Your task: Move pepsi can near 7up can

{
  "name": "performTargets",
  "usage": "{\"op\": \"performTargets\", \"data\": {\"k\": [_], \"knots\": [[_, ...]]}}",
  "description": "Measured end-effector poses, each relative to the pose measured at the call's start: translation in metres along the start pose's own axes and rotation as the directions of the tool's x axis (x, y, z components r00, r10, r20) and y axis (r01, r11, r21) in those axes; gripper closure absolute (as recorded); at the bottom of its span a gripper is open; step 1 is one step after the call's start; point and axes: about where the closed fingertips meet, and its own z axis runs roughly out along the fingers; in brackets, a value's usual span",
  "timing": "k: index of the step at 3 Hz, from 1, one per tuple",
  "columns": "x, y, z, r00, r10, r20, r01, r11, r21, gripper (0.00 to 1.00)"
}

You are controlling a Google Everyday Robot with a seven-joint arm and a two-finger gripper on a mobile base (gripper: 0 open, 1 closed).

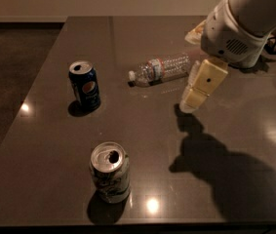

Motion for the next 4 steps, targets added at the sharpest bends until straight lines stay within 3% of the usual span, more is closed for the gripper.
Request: {"op": "performTargets", "data": {"k": [1, 4], "knots": [[-0.033, -0.006, 0.034, 0.996, -0.006, 0.085, 0.009, 0.9993, -0.037, 0.00], [-0.134, -0.003, 0.114, 0.960, -0.037, 0.278, 0.066, 0.9932, -0.096, 0.00]]}}
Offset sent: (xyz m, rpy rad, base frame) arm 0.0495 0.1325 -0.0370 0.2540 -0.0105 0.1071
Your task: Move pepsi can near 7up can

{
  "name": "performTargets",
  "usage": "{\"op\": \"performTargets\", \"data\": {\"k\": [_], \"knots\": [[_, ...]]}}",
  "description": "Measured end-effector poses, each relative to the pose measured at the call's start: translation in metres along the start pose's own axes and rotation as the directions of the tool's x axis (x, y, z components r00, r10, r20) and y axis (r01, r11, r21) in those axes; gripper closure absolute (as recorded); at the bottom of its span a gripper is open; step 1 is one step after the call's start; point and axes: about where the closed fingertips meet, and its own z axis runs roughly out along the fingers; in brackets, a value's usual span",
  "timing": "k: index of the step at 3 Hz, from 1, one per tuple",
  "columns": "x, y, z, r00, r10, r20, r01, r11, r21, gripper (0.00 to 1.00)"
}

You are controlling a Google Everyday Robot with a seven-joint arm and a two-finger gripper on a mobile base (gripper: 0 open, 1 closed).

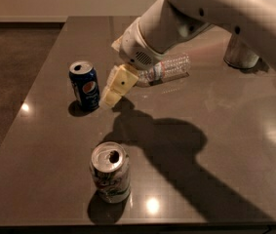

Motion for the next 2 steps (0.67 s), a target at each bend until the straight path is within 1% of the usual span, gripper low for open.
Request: {"op": "performTargets", "data": {"k": [1, 2], "knots": [[-0.016, -0.002, 0.030, 0.999, 0.000, 0.035, 0.002, 0.9983, -0.058, 0.00], [-0.030, -0.005, 0.052, 0.997, 0.007, 0.073, 0.001, 0.9938, -0.111, 0.00]]}}
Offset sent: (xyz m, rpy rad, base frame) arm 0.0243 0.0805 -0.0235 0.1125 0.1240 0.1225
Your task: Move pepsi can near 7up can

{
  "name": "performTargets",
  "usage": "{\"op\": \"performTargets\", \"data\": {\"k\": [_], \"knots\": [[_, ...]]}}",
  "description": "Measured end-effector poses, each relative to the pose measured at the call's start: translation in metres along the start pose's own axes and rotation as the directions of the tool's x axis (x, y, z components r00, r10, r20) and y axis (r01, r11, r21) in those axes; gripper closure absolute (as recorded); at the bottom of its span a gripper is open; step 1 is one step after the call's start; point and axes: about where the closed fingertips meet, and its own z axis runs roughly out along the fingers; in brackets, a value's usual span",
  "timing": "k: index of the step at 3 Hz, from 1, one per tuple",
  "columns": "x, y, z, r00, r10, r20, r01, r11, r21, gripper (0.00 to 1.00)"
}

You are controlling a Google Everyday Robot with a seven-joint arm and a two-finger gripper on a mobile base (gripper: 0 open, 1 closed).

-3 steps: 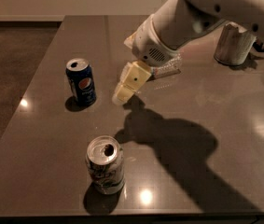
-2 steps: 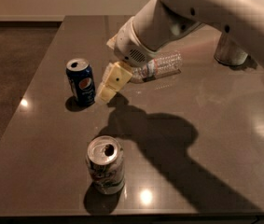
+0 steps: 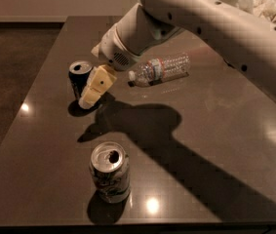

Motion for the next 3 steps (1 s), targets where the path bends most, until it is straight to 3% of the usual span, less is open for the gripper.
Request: {"op": "performTargets", "data": {"k": [1, 3], "knots": [[-0.0079, -0.0035, 0.0130, 1.000, 0.002, 0.023, -0.001, 0.9995, -0.033, 0.08], [-0.0141, -0.0032, 0.0182, 0.999, -0.002, 0.053, 0.006, 0.9980, -0.062, 0.55]]}}
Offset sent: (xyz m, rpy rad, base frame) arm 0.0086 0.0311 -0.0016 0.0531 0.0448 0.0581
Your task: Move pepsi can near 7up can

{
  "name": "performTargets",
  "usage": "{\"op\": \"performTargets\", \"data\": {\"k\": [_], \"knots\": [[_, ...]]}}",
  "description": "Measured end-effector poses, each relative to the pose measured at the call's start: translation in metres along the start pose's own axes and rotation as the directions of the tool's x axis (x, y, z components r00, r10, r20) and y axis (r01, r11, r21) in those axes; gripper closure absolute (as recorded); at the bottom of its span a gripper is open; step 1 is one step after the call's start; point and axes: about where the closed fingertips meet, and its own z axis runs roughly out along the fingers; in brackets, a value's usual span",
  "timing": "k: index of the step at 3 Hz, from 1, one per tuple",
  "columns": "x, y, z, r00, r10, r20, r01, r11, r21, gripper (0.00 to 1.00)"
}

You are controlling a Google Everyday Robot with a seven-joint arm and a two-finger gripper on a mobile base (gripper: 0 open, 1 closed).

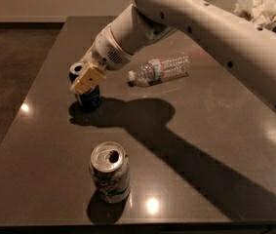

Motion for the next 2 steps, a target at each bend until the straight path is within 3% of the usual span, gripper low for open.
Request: {"op": "performTargets", "data": {"k": [1, 2], "knots": [[0.008, 0.008, -0.018, 1.000, -0.002, 0.027, 0.003, 1.0000, -0.006, 0.78], [0.015, 0.026, -0.056, 0.997, -0.048, 0.054, 0.049, 0.9986, -0.021, 0.99]]}}
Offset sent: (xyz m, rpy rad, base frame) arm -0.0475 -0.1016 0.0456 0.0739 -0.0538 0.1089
